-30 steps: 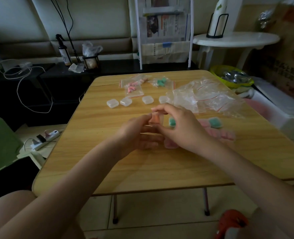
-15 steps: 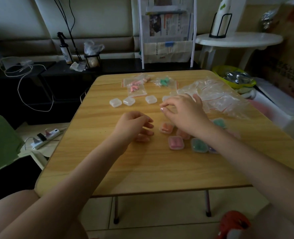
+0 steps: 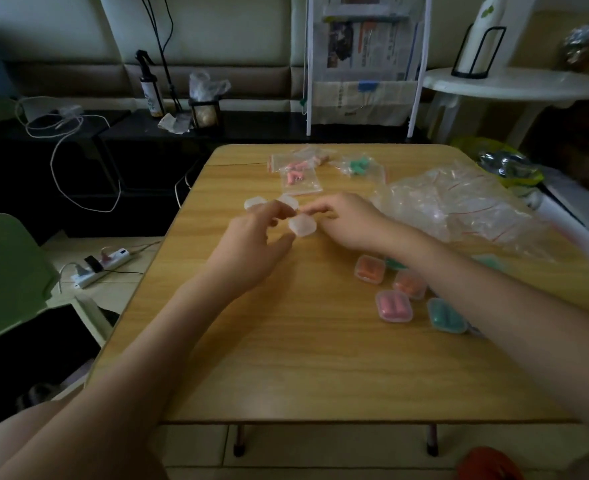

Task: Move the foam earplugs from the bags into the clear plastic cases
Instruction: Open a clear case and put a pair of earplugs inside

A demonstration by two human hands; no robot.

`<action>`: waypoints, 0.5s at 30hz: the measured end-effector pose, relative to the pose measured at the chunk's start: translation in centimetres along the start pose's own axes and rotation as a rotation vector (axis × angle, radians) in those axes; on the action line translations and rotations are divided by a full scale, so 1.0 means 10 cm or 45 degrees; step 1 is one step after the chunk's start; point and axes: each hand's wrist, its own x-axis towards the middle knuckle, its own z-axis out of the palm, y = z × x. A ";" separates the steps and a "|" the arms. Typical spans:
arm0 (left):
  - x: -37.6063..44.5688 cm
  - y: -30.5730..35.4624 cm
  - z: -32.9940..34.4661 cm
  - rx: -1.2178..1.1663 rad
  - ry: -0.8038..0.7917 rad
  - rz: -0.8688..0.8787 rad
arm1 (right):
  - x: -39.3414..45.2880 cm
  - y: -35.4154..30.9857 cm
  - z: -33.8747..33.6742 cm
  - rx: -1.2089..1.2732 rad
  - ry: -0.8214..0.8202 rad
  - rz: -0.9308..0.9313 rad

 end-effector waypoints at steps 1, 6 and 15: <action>-0.01 -0.04 0.00 0.088 -0.075 0.082 | 0.00 0.00 0.01 0.060 0.015 -0.033; -0.01 -0.09 0.03 0.259 -0.350 0.218 | 0.38 0.13 -0.02 -0.175 0.106 0.005; -0.01 -0.13 -0.04 0.075 -0.153 0.232 | 0.64 0.16 0.11 -0.388 0.291 -0.009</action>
